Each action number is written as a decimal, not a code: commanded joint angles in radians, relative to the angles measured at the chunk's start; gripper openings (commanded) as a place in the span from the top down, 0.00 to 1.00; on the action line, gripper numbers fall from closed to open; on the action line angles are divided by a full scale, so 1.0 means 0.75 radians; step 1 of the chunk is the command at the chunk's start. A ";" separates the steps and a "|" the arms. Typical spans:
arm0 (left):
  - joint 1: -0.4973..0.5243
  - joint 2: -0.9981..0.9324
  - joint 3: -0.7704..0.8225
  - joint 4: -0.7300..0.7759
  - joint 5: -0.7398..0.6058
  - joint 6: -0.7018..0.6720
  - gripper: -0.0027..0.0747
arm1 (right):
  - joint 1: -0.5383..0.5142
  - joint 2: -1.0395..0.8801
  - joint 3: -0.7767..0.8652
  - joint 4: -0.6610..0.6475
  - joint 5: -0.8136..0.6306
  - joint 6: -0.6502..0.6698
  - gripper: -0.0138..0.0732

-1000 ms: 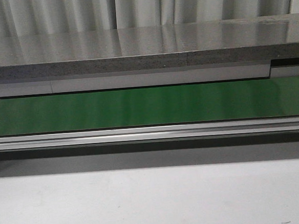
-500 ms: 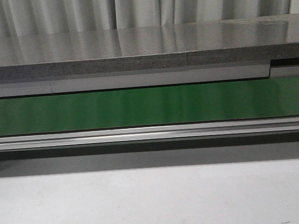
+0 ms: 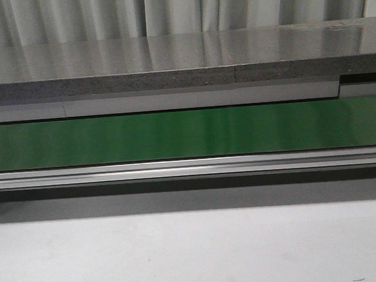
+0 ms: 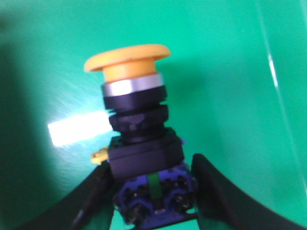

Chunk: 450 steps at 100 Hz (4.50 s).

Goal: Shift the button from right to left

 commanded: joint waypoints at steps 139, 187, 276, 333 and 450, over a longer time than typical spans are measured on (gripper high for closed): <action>0.004 -0.047 0.054 -0.009 -0.108 -0.015 0.96 | 0.386 -0.210 -0.025 0.172 0.315 -0.014 0.27; 0.004 -0.047 0.054 -0.009 -0.108 -0.015 0.96 | 0.390 -0.377 -0.025 0.308 0.363 -0.114 0.27; 0.004 -0.047 0.054 -0.009 -0.108 -0.015 0.96 | 0.670 -1.309 0.597 0.365 -0.385 -0.302 0.27; 0.004 -0.047 0.054 -0.009 -0.108 -0.015 0.96 | 0.725 -2.060 1.078 0.366 -0.431 -0.302 0.27; 0.004 -0.047 0.054 -0.009 -0.118 -0.015 0.96 | 0.725 -2.071 1.092 0.366 -0.460 -0.302 0.92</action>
